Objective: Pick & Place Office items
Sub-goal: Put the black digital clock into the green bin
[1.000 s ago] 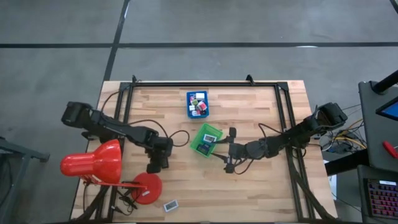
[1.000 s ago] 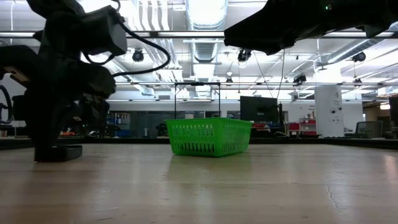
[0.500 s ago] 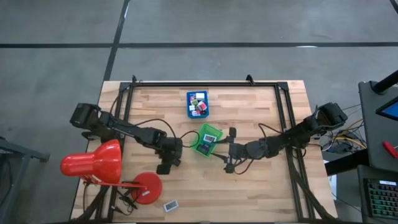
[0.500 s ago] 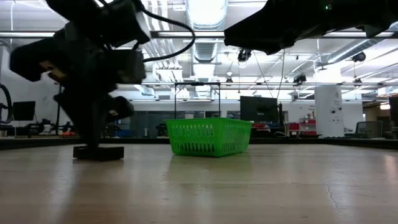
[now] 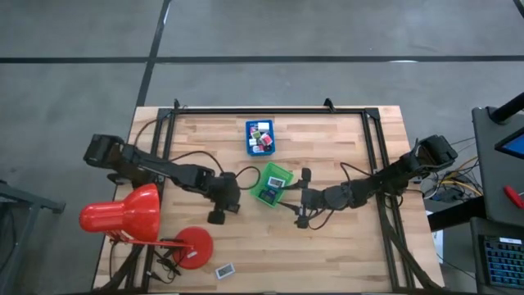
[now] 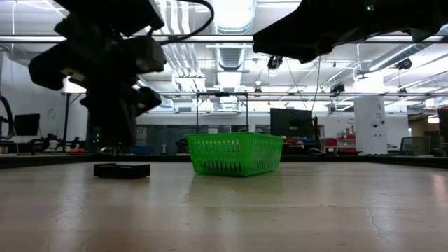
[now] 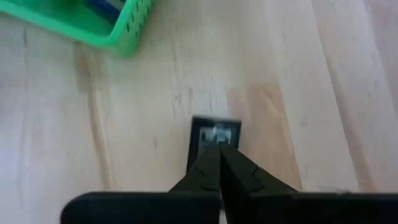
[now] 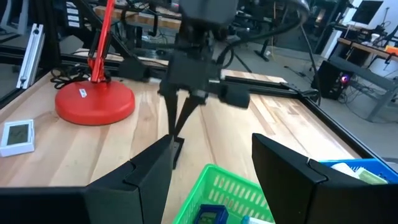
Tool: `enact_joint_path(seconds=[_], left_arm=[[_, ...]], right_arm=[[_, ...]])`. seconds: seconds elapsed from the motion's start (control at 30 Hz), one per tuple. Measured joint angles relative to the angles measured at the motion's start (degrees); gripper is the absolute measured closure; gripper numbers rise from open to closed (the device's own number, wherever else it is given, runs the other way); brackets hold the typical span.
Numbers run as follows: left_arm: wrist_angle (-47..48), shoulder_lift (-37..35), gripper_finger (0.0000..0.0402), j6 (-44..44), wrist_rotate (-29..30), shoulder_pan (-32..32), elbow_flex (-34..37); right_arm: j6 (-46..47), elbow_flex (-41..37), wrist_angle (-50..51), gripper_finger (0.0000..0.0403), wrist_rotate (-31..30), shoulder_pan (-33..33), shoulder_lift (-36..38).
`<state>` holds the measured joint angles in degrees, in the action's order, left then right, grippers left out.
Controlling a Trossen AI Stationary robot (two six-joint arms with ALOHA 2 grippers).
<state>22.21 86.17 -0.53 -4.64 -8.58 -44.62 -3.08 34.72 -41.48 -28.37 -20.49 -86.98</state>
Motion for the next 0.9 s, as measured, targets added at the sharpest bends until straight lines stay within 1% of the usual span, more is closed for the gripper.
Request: enact_joint_path(seconds=[0.13, 0.23, 0.33, 0.43, 0.67, 0.8, 0.9], left_arm=[[1.8, -3.4, 0.0395, -1.3, 0.1, -0.2, 0.9], [1.9, -3.9, 0.0374, -1.5, 0.0, -0.5, 1.7], [1.8, -3.5, 0.0340, -2.1, 0.1, -0.5, 1.9], [1.8, -2.8, 0.0301, -2.3, 1.7, -0.5, 2.1], [1.2, -2.6, 0.0204, -2.9, 1.1, -0.6, 2.2], [-0.4, -2.4, 0.0168, -2.7, -1.3, -0.7, 2.5], [-1.8, -1.3, 0.0156, -2.7, -1.8, -0.9, 2.7]], right_arm=[[0.4, 0.1, 0.9, 0.0191, 0.1, 0.0, 0.0], [0.3, 0.3, 0.8, 0.0191, 0.1, 0.0, 0.0], [0.2, 0.4, 0.8, 0.0191, 0.1, 0.0, 0.0], [0.2, 0.4, 0.9, 0.0191, 0.1, 0.0, 0.0], [0.1, 0.4, 1.6, 0.0191, 0.0, 0.0, 0.0], [0.1, 0.4, 1.9, 0.0191, -0.1, 0.0, 0.0], [0.1, 0.4, 1.9, 0.0191, -0.1, 0.0, 0.0]])
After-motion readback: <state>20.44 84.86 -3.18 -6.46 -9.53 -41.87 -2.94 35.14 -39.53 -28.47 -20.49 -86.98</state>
